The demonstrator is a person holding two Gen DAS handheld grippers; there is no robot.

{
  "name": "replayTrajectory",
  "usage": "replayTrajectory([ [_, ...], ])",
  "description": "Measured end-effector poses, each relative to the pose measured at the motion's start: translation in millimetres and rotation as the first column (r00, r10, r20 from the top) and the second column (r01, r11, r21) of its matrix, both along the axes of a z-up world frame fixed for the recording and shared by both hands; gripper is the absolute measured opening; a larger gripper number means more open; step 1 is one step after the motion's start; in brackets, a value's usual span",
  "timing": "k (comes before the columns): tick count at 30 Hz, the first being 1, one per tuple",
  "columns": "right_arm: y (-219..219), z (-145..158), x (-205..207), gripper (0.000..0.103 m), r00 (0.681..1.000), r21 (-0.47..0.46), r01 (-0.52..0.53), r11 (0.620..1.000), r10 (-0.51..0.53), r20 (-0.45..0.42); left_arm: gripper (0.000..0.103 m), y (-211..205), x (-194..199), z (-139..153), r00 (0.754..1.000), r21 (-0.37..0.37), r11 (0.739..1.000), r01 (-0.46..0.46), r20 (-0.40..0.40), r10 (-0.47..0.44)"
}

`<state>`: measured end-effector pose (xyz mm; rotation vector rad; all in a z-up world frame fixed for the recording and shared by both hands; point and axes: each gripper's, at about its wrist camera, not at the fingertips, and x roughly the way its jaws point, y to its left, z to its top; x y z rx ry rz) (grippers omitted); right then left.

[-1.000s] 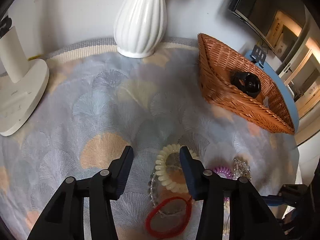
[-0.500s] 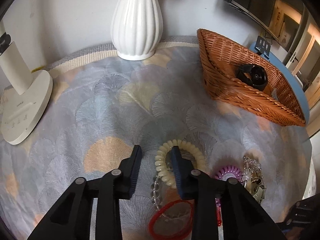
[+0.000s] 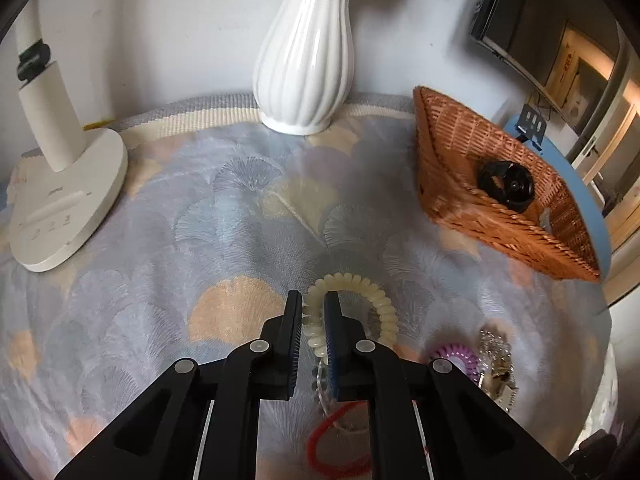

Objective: Organize jewelry
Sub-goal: 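Grasp the cream spiral hair tie with the left tool, then grasp the clear beaded bracelet with the right tool while the left tool holds the hair tie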

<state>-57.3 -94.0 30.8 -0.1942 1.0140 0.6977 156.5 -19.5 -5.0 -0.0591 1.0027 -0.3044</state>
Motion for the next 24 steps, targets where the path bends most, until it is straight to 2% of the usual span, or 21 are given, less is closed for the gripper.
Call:
replayTrajectory([
  [6,-28,22,-16,0.001,0.999,0.094,0.023,0.995,-0.025,0.02,0.011,-3,-15,10,1.0,0.013,1.0,0.016,0.017,-0.016],
  [9,-36,32,-18,0.001,0.998,0.11,0.046,0.993,-0.051,0.043,0.011,-6,-24,14,0.999,0.021,0.999,0.024,0.023,-0.025],
  [11,-41,34,-9,0.001,0.994,0.1,0.083,0.992,-0.089,0.059,0.011,-7,-27,16,0.999,0.022,0.999,0.023,0.027,-0.024],
  [13,-40,32,6,0.008,0.995,0.089,0.094,0.992,-0.098,0.035,0.011,-5,-27,17,0.999,0.013,1.0,0.017,0.027,-0.017],
  [20,-20,12,52,0.012,0.999,-0.006,0.038,0.999,-0.038,0.038,0.011,3,-28,21,1.0,-0.01,1.0,0.012,0.028,-0.012],
  [22,-16,5,61,0.023,0.999,-0.024,0.03,0.999,-0.029,0.014,0.011,5,-29,21,0.999,-0.011,1.0,0.016,0.03,-0.016],
  [24,-12,-3,66,0.028,1.0,-0.051,0.021,0.998,-0.021,0.0,0.011,7,-28,20,1.0,-0.015,1.0,0.019,0.026,-0.018],
])
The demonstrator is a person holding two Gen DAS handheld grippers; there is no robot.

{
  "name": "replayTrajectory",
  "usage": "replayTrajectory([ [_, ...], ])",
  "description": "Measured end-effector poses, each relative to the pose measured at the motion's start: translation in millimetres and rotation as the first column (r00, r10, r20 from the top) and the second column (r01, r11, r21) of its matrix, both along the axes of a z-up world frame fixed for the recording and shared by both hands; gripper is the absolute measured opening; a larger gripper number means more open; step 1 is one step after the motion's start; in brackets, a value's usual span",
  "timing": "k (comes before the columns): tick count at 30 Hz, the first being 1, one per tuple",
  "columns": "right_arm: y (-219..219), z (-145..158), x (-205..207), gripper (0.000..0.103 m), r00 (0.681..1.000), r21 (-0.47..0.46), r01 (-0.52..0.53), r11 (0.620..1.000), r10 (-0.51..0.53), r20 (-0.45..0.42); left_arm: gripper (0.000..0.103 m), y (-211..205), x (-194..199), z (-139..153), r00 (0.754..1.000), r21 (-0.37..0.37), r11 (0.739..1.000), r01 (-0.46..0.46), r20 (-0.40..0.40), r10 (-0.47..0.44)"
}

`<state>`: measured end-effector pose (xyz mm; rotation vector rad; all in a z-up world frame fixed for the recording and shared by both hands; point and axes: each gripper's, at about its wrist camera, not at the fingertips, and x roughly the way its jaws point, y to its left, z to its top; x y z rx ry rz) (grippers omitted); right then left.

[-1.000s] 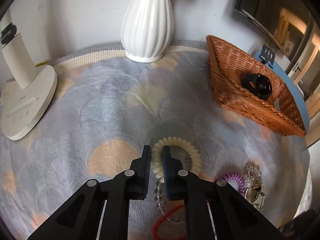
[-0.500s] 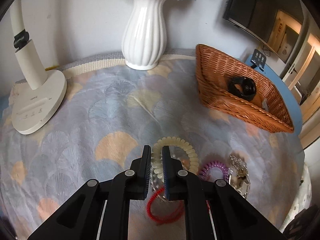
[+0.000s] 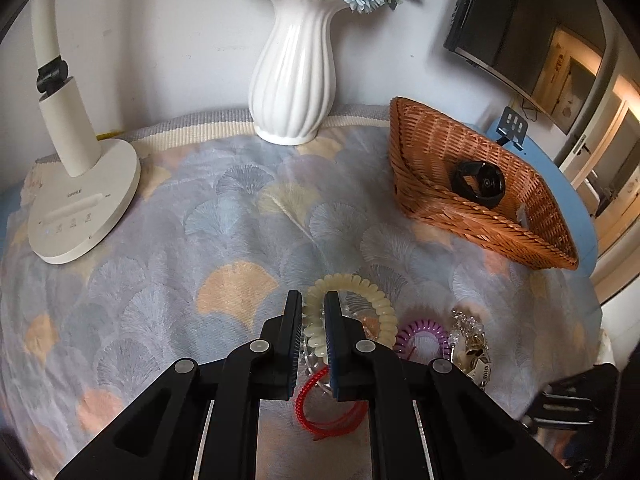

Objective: Organize jewelry
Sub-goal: 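Grasp the clear beaded bracelet with the right tool while the left tool holds the hair tie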

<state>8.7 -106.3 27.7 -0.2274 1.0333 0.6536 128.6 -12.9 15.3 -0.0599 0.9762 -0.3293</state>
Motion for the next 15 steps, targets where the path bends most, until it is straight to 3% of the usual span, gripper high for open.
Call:
replayTrajectory([
  [6,10,-13,0,0.028,0.999,-0.095,-0.015,0.995,0.018,0.028,0.011,0,2,-4,1.0,-0.01,1.0,0.005,-0.006,-0.005],
  [7,13,-13,-2,0.022,0.999,-0.107,-0.022,0.994,0.026,0.035,0.011,0,2,-4,1.0,-0.007,1.0,0.004,-0.007,-0.004],
  [9,16,-13,-9,0.012,0.997,-0.093,-0.068,0.993,0.07,0.018,0.011,-1,1,-3,1.0,-0.006,1.0,0.003,-0.004,-0.004],
  [15,17,-1,-51,0.011,0.988,-0.013,-0.155,0.988,0.155,-0.02,0.011,-2,-8,10,1.0,-0.003,1.0,0.015,0.025,-0.015],
])
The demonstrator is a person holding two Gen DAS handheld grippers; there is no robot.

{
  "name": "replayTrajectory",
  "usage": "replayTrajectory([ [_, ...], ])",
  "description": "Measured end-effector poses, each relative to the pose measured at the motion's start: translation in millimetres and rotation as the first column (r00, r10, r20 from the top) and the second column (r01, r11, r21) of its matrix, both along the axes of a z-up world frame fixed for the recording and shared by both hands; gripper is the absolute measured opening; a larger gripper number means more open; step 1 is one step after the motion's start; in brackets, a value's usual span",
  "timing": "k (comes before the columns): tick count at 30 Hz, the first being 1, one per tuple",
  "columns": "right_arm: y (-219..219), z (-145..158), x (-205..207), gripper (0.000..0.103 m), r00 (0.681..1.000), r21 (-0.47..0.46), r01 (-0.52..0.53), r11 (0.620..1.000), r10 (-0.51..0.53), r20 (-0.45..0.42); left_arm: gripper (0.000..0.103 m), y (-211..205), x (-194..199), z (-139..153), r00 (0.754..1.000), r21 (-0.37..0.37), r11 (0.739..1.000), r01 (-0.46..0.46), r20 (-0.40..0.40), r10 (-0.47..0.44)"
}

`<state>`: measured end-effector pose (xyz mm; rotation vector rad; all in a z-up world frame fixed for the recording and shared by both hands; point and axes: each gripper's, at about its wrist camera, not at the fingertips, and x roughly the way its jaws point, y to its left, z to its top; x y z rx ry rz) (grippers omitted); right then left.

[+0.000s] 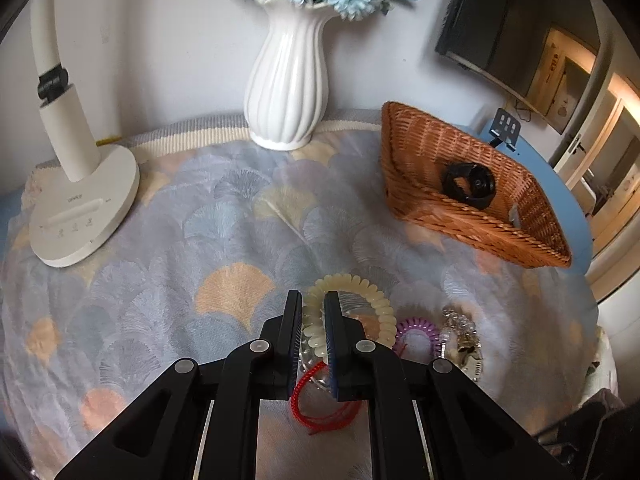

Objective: Organize jewelry
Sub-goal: 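Grasp the clear beaded bracelet with the right tool while the left tool holds the hair tie, then carry the hair tie and bracelet into the basket and open both tools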

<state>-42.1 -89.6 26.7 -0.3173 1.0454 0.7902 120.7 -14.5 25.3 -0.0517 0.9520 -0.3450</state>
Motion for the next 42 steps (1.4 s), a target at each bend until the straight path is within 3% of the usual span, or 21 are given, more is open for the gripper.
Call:
replayTrajectory([
  [3,-14,25,-14,0.011,1.0,0.085,0.002,0.996,-0.003,0.015,0.011,-3,-2,8,1.0,-0.003,1.0,0.013,0.011,-0.013],
  [8,-57,73,-16,0.011,0.99,0.153,0.097,0.984,-0.112,0.091,0.011,-18,-4,29,0.997,-0.058,0.996,0.074,-0.003,-0.074],
  [11,-84,95,-11,0.011,0.97,0.151,0.162,0.975,-0.186,0.154,0.011,-38,-4,51,0.994,-0.025,0.994,0.104,0.045,-0.103],
  [15,-131,117,14,0.011,0.928,0.147,0.271,0.951,-0.299,0.224,0.011,-70,7,75,0.986,-0.063,0.985,0.161,0.063,-0.157],
  [18,-167,129,35,0.011,0.889,0.142,0.352,0.925,-0.378,0.26,0.011,-103,23,83,0.98,-0.045,0.982,0.186,0.078,-0.182],
  [23,-222,117,94,0.011,0.831,0.146,0.493,0.858,-0.514,0.214,0.011,-159,62,71,0.977,-0.033,0.978,0.208,0.055,-0.206],
  [28,-258,85,139,0.011,0.805,0.153,0.572,0.806,-0.587,0.08,0.011,-185,95,52,0.987,0.026,0.989,0.145,0.066,-0.147],
  [30,-259,72,149,0.011,0.805,0.131,0.579,0.804,-0.59,0.064,0.011,-181,109,43,0.994,0.032,0.996,0.089,0.067,-0.091],
  [34,-246,57,164,0.011,0.833,0.108,0.545,0.831,-0.552,0.043,0.011,-164,133,21,1.0,0.007,1.0,-0.006,0.019,0.005],
  [37,-239,48,169,0.011,0.833,0.08,0.548,0.833,-0.552,0.038,0.011,-158,140,6,0.999,0.004,1.0,-0.02,-0.026,0.021],
  [42,-246,49,169,0.012,0.804,0.086,0.59,0.803,-0.594,0.029,0.011,-161,139,2,1.0,-0.008,1.0,0.002,-0.028,-0.002],
])
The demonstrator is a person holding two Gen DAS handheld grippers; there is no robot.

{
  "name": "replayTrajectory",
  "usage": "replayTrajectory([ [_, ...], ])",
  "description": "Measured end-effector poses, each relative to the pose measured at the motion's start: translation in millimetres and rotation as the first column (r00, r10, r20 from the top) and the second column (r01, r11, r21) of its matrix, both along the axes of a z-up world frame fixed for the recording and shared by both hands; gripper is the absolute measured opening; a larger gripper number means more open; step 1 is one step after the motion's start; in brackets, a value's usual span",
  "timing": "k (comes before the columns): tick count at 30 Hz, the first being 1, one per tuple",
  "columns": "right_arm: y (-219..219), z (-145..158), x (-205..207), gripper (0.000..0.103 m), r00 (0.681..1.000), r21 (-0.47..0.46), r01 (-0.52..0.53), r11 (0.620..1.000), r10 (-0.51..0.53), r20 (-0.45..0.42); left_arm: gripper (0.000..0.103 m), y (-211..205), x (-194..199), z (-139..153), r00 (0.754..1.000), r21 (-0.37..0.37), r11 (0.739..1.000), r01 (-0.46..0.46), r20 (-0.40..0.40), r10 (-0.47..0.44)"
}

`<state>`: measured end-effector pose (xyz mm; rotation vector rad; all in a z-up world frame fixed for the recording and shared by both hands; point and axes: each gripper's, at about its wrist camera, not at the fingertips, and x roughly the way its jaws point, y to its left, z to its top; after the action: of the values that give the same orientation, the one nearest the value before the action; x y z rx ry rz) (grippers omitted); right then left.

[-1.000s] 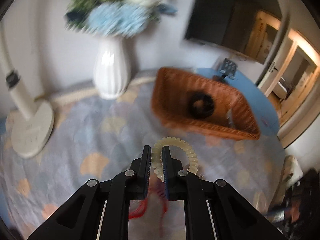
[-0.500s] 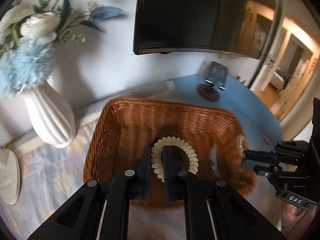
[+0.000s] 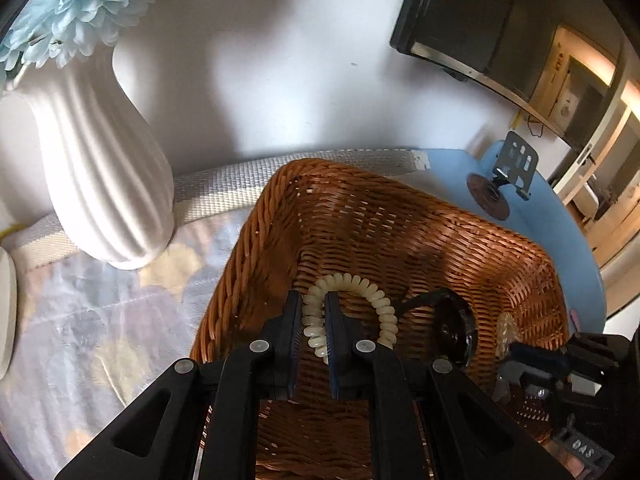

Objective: Organize jewelry
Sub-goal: 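Carry the hair tie and bracelet into the basket and open both tools, then grasp a clear beaded bracelet with the left tool while the right tool grasps the purple spiral hair tie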

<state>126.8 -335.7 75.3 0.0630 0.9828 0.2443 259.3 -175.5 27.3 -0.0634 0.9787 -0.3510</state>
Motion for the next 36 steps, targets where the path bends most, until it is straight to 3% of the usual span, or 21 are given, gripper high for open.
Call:
replayTrajectory([
  [5,-11,17,-10,0.017,0.999,0.049,0.026,0.998,-0.027,0.025,0.022,7,-12,9,0.999,-0.052,0.998,0.032,-0.022,-0.033],
  [9,-7,33,-25,0.033,0.998,0.068,0.025,0.997,-0.029,0.056,0.032,32,-35,31,1.0,-0.063,0.998,0.016,0.021,-0.015],
  [18,52,55,-96,0.033,0.989,0.17,-0.069,0.983,0.044,0.145,0.038,123,-114,76,0.992,-0.074,0.997,-0.039,0.118,0.047],
  [22,93,23,-131,0.034,0.982,0.17,-0.103,0.98,0.073,0.172,0.039,166,-160,58,0.991,-0.079,0.996,-0.048,0.117,0.058],
  [26,125,-15,-139,0.034,0.986,0.076,-0.118,0.99,0.108,0.128,0.039,194,-179,30,0.995,-0.056,0.995,-0.08,0.062,0.083],
  [31,130,-32,-136,0.034,0.989,0.058,-0.114,0.992,0.107,0.103,0.039,205,-177,4,0.995,-0.05,0.994,-0.099,0.011,0.1],
  [36,126,-35,-131,0.034,0.991,0.08,-0.121,0.989,0.116,0.067,0.039,190,-151,-14,0.999,0.001,0.999,-0.032,-0.04,0.032],
])
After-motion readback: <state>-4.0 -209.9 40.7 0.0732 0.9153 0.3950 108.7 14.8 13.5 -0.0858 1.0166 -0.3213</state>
